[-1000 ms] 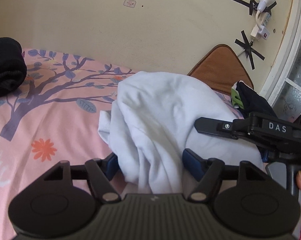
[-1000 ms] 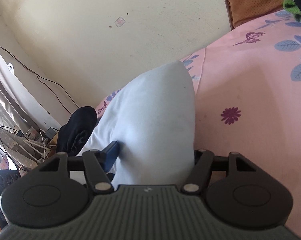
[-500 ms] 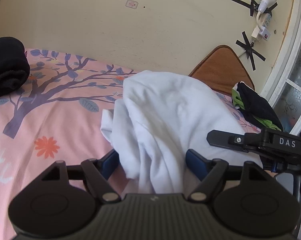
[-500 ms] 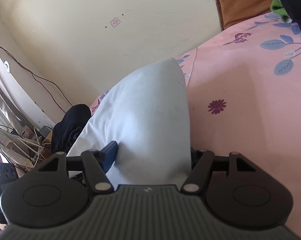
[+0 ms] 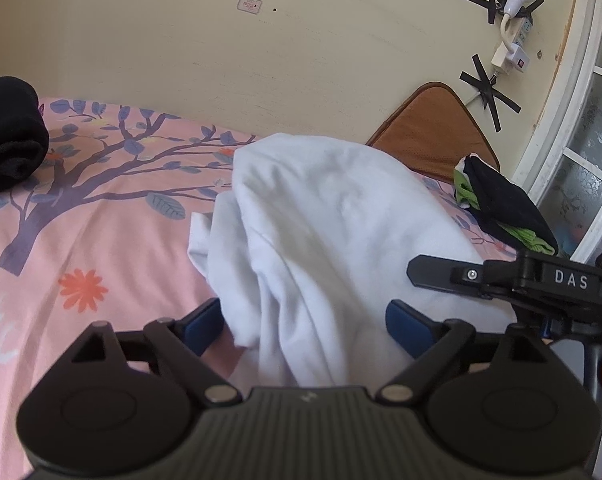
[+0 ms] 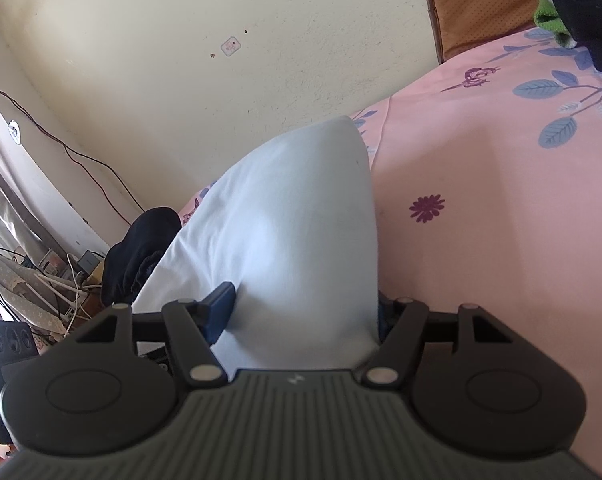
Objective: Fold small clothes
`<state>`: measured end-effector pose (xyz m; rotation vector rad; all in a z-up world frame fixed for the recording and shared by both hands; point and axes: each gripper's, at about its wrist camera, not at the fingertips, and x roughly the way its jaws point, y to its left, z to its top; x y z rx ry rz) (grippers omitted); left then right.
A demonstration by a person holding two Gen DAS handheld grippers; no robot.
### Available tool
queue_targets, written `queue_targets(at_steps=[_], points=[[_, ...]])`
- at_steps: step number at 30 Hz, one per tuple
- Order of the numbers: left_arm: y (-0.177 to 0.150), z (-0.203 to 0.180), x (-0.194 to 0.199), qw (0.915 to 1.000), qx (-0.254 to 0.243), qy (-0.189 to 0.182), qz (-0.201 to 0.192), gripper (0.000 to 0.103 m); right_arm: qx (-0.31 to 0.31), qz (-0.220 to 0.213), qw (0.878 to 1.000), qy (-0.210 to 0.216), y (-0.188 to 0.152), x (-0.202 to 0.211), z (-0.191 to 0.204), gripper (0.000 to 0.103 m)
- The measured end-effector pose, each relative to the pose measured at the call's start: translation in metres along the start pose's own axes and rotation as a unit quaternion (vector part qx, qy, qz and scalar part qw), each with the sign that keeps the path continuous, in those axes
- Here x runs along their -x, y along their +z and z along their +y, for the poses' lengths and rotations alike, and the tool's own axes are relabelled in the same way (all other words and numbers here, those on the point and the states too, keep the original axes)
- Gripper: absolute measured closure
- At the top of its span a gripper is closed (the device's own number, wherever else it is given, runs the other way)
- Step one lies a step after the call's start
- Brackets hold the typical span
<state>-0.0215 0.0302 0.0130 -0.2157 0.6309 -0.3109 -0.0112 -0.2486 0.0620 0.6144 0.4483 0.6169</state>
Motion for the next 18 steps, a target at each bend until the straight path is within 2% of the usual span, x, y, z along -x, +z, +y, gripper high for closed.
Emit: queue_targets(at_steps=[18], points=[[-0.0003, -0.0018, -0.0008, 1.0, 0.0, -0.004, 0.001, 0.007, -0.003, -0.003, 1.0, -0.002, -0.002, 0.0002, 0.002, 0.033]])
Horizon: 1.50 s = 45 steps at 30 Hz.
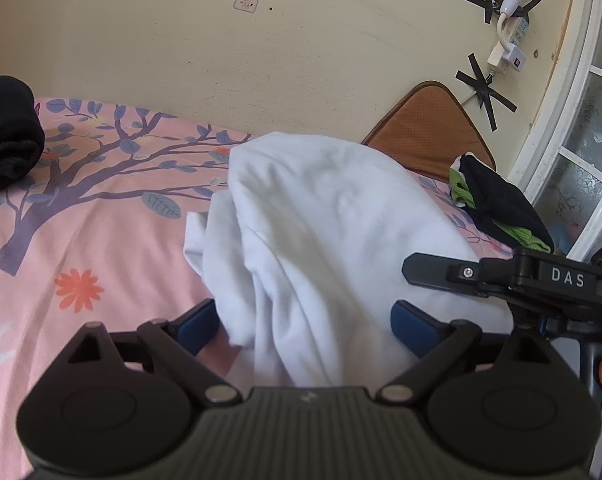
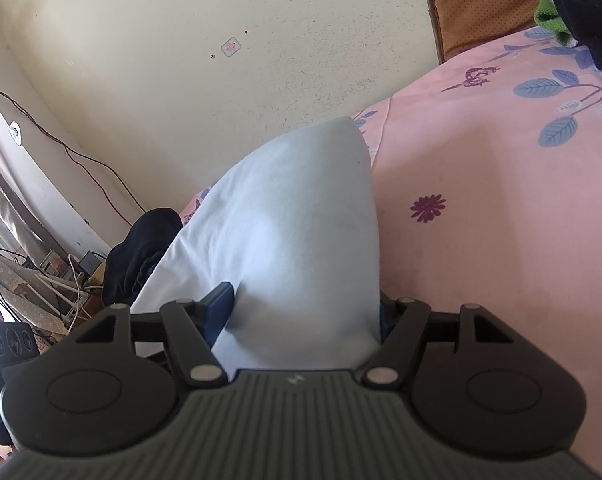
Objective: Fold small clothes
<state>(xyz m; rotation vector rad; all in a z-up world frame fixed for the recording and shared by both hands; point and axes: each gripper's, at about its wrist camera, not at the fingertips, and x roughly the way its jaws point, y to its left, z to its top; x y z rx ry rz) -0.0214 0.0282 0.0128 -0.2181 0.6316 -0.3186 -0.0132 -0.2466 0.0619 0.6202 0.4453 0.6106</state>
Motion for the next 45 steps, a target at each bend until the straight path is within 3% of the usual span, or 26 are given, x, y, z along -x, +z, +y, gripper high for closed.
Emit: queue_targets(at_steps=[12, 16, 21, 24, 26, 28, 29, 31, 36, 45], points=[[0.0, 0.005, 0.003, 0.9996, 0.023, -0.018, -0.004, 0.006, 0.002, 0.0, 1.0, -0.001, -0.001, 0.0, 0.001, 0.032], [0.001, 0.023, 0.006, 0.9973, 0.061, -0.04, -0.01, 0.009, 0.003, 0.0, 1.0, 0.0, -0.001, 0.0, 0.0, 0.032], [0.001, 0.049, 0.009, 0.9872, 0.133, -0.086, -0.018, 0.014, -0.005, 0.003, 1.0, 0.005, 0.001, -0.001, -0.003, 0.031], [0.003, 0.053, 0.006, 0.9861, 0.146, -0.077, -0.018, 0.034, -0.004, 0.012, 1.0, 0.009, 0.005, -0.003, -0.005, 0.031], [0.005, 0.051, -0.002, 0.9864, 0.142, -0.083, 0.0, 0.064, 0.013, 0.025, 1.0, 0.007, 0.008, -0.007, -0.001, 0.032], [0.006, 0.048, -0.008, 0.9858, 0.143, -0.088, 0.014, 0.073, 0.039, 0.046, 0.998, 0.005, 0.011, -0.012, 0.007, 0.053], [0.007, 0.045, -0.009, 0.986, 0.142, -0.086, 0.017, 0.074, 0.051, 0.05, 0.997, 0.01, 0.014, -0.011, 0.012, 0.057], [0.013, 0.038, -0.01, 0.9859, 0.142, -0.085, 0.024, 0.076, 0.09, 0.049, 0.995, 0.014, 0.022, -0.007, 0.023, 0.072], [0.052, -0.009, -0.016, 0.9918, 0.087, -0.092, 0.012, 0.078, 0.134, 0.008, 0.991, 0.015, 0.055, 0.018, 0.028, 0.074], [0.134, -0.098, -0.053, 0.9916, 0.028, -0.126, -0.013, 0.078, 0.167, -0.091, 0.982, -0.014, 0.128, 0.073, -0.002, 0.074]])
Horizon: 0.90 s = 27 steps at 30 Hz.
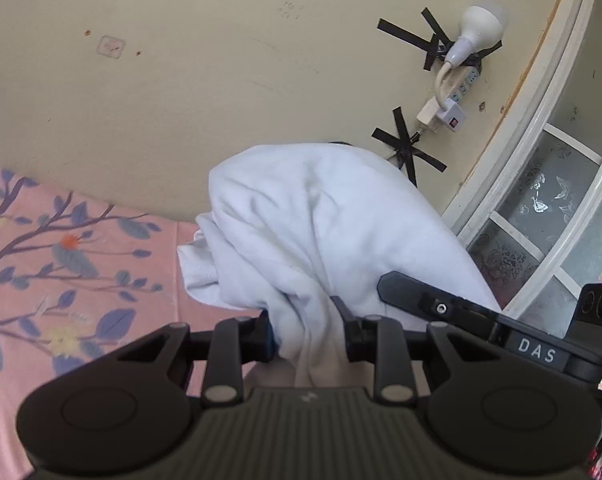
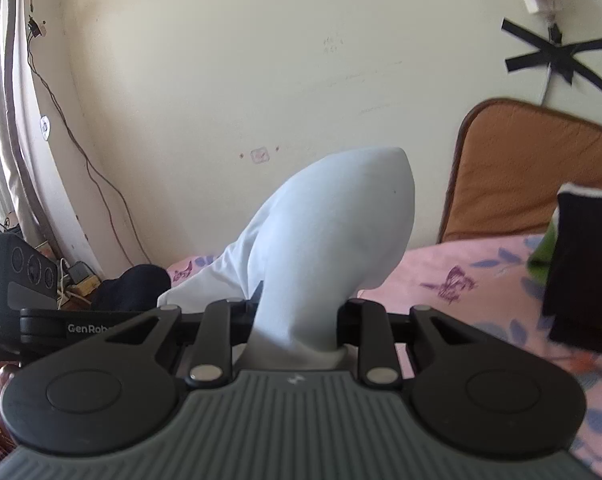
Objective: Fold small clothes
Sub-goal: 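Lift the white bundle with both grippers and place it on the black-green stack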
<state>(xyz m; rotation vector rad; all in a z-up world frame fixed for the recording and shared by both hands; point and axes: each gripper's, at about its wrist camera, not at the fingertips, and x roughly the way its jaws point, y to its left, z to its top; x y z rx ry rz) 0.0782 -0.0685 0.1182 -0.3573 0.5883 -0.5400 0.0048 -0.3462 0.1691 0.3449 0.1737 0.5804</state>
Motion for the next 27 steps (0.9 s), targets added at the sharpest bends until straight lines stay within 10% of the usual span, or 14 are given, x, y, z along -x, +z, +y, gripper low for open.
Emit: queue_targets(at_steps=[11, 17, 19, 27], points=[[0.069, -0.109, -0.171, 0.994, -0.036, -0.095, 0.042, 0.077, -0.015, -0.113, 0.982, -0.148, 0.058, 0.058, -0.119, 0.074], [0.03, -0.103, -0.29, 0.9928, -0.03, -0.004, 0.115, 0.063, -0.117, -0.047, 0.957, -0.262, 0.017, 0.024, -0.219, 0.066], [0.02, -0.098, -0.294, 0.9937, -0.033, 0.022, 0.105, 0.043, -0.132, -0.038, 0.952, -0.275, 0.001, 0.016, -0.234, 0.048], [0.017, -0.102, -0.207, 0.9897, -0.106, 0.085, 0.044, 0.042, -0.116, -0.148, 0.939, -0.288, -0.008, 0.087, -0.178, 0.019]])
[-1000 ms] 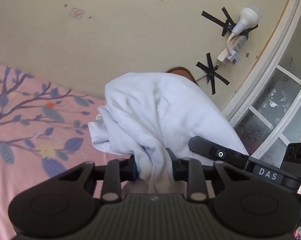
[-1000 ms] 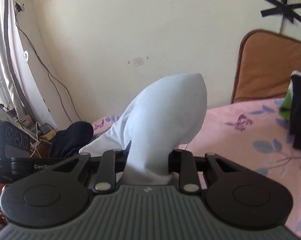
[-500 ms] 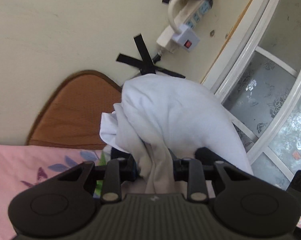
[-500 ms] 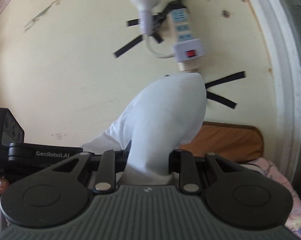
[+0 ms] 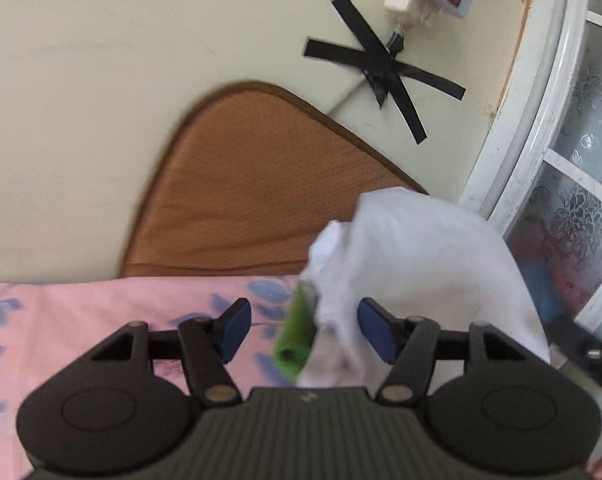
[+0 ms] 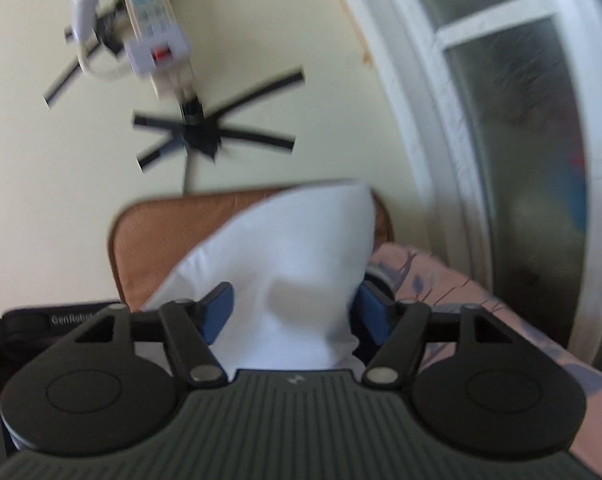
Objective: Fold small clothes
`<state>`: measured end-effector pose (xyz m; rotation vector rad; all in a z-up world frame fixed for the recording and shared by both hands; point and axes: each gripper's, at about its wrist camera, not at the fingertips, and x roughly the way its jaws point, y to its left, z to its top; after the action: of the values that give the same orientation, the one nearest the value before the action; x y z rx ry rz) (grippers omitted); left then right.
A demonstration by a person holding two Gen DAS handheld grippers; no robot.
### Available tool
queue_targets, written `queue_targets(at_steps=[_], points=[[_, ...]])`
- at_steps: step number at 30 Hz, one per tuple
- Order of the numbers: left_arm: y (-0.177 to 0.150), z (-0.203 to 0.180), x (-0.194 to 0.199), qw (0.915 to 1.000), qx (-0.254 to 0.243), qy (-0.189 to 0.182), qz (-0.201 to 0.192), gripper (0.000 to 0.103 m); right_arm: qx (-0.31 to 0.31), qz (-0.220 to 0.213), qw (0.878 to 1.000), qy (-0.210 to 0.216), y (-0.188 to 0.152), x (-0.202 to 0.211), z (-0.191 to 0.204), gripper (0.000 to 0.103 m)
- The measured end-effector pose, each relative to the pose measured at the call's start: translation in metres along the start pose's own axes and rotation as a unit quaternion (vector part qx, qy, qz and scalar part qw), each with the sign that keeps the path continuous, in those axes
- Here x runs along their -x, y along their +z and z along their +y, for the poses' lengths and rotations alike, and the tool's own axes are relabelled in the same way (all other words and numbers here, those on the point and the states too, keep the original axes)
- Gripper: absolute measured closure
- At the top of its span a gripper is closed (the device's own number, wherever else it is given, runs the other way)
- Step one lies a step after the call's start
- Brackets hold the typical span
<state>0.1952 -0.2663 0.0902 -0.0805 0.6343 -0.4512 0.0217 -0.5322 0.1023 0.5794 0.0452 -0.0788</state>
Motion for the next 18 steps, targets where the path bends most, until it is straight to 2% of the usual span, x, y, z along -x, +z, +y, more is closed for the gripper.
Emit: queue_targets(at_steps=[2, 6, 8, 9, 12, 18], points=[[-0.013, 0.001, 0.024, 0.9991, -0.021, 0.037, -0.003, 0.034, 0.004, -0.01, 1.0, 0.007, -0.011, 0.029, 0.012, 0.016], [-0.05, 0.005, 0.071, 0.9934, -0.063, 0.096, 0.002, 0.02, 0.005, 0.021, 0.999, 0.024, -0.051, 0.076, 0.044, 0.011], [-0.067, 0.01, 0.092, 0.991, -0.076, 0.11, 0.003, 0.004, 0.006, 0.04, 0.999, 0.027, -0.069, 0.092, 0.062, 0.009], [-0.076, 0.01, 0.104, 0.9897, -0.082, 0.117, -0.001, 0.0, 0.004, 0.047, 0.999, 0.027, -0.077, 0.102, 0.069, 0.006], [-0.099, 0.016, 0.135, 0.9853, -0.095, 0.142, -0.001, 0.0, -0.012, 0.071, 0.997, 0.024, -0.099, 0.126, 0.086, 0.0], [-0.131, 0.033, 0.184, 0.9881, -0.084, 0.129, 0.013, 0.0, -0.016, 0.108, 0.994, 0.014, -0.122, 0.159, 0.109, 0.0]])
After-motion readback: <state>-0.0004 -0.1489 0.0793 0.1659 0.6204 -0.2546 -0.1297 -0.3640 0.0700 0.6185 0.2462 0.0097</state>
